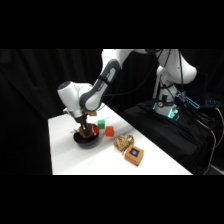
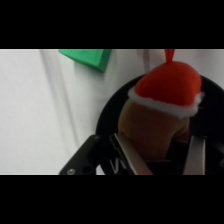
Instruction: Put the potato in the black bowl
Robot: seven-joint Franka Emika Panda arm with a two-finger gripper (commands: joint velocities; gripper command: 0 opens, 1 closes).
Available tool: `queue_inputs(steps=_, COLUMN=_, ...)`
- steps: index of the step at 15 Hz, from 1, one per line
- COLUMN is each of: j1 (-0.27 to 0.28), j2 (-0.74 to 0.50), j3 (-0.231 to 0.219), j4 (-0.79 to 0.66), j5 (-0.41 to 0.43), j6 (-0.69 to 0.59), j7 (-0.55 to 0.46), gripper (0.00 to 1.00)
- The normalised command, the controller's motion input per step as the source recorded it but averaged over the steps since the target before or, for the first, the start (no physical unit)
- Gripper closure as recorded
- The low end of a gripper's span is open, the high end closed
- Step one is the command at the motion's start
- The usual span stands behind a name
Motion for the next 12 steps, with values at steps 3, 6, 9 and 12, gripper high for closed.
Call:
queue_inputs(steps=3, j1=-0.023, j2=-0.07, j3=0.029, j4=-0.02, j5=0.067, j6=0.14, j7=-0.14, gripper=0.39)
queue_inputs(steps=6, j1=0.050, j2=-0.33, j3=-0.003, j4=-0.21, j5=0.010, j6=0.11, j7=-0.09, gripper=0.16)
queue_inputs(steps=9, j1=0.096, j2=-0.48, j3=-0.024, j4=-0.32, j5=-0.045, j6=0.04, j7=-0.05, gripper=0.00)
queue_inputs(steps=12, j1=0.073, j2=-0.53, j3=-0.009, j4=-0.29, j5=-0.045, j6=-0.16, j7=-0.07, gripper=0.00)
